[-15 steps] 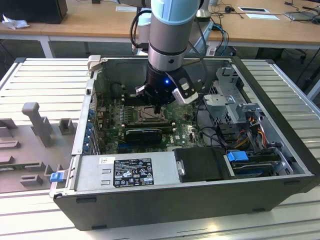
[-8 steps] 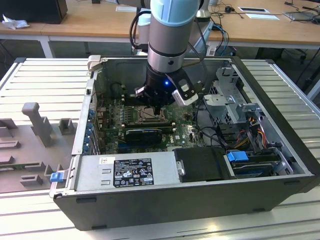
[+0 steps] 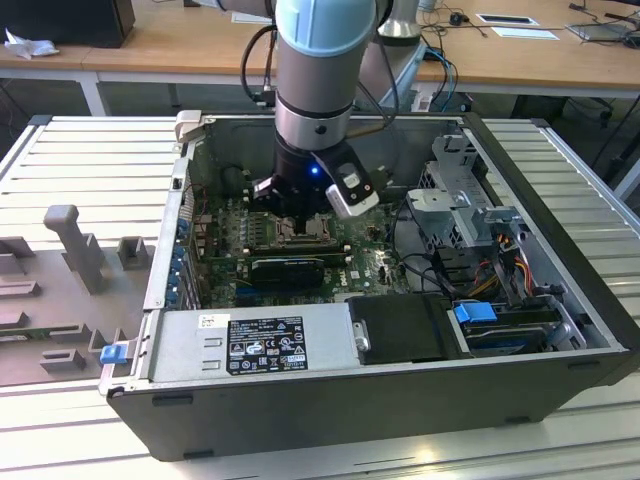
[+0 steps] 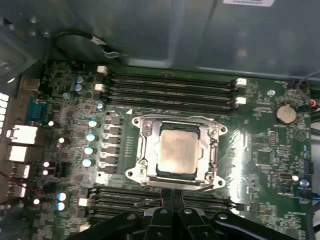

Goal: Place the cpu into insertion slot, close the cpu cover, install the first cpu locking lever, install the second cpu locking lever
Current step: 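Install the second cpu locking lever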

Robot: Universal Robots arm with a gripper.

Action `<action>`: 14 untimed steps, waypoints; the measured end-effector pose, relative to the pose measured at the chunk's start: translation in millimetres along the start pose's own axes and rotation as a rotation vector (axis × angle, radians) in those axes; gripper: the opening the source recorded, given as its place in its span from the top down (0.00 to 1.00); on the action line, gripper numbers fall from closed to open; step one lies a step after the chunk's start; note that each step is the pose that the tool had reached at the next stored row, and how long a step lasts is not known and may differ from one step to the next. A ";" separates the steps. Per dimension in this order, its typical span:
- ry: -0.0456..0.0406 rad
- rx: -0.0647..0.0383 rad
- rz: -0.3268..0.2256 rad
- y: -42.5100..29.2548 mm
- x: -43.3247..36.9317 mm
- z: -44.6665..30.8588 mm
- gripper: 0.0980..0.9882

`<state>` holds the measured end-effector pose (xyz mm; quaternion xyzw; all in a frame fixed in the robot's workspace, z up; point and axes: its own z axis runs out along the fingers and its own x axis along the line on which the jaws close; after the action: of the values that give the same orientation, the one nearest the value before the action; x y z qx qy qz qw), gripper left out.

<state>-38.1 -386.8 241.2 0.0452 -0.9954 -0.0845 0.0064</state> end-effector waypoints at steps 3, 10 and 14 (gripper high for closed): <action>0.0003 -0.001 -0.002 -0.5 10.0 7.9 0.99; 0.0005 -0.001 -0.003 -3.5 14.0 27.6 0.99; 0.0000 -0.007 -0.004 -3.9 16.8 29.4 0.99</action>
<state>-55.1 -387.2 211.6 0.0470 -0.9950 -0.0881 0.0065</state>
